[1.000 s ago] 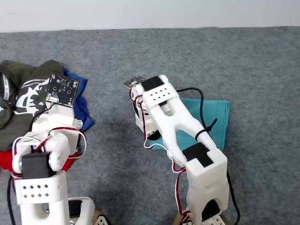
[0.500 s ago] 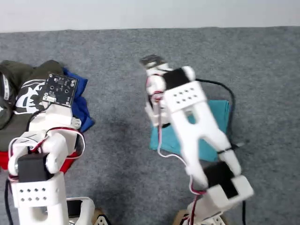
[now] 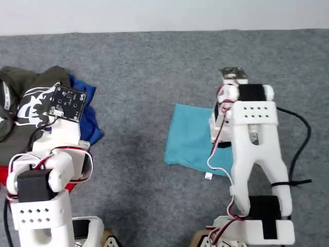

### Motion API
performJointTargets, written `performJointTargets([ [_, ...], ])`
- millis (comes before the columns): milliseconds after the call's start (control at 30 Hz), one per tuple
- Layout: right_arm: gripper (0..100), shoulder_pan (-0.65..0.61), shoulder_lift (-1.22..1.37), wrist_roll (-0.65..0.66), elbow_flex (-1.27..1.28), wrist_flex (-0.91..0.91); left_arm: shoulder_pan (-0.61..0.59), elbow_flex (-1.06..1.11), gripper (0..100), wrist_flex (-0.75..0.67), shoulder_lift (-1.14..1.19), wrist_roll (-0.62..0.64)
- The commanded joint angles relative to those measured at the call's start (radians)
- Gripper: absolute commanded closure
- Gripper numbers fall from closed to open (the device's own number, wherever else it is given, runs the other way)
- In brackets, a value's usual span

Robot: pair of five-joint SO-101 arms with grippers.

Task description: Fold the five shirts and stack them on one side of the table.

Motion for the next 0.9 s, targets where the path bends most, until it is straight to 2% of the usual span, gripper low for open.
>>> performJointTargets([
  [0, 98.8, 0.054, -0.051, 0.032, 0.025, -0.12, -0.005, -0.045, 100, 0.021, -0.018, -0.005],
  [167, 97.3, 0.125, -0.048, 0.034, 0.109, -0.275, -0.005, -0.045, 100, 0.012, -0.017, -0.009],
  [400, 75.2, 0.177, 0.067, 0.032, 0.117, -0.291, -0.005, 0.01, 100, -0.011, -0.017, -0.011],
  [633, 74.7, 0.176, 0.156, 0.037, 0.075, -0.302, -0.005, 0.137, 100, -0.101, -0.017, -0.011],
  [867, 74.6, 0.177, 0.371, 0.037, -0.104, -0.295, 0.0, 0.166, 100, -0.15, -0.017, -0.011],
])
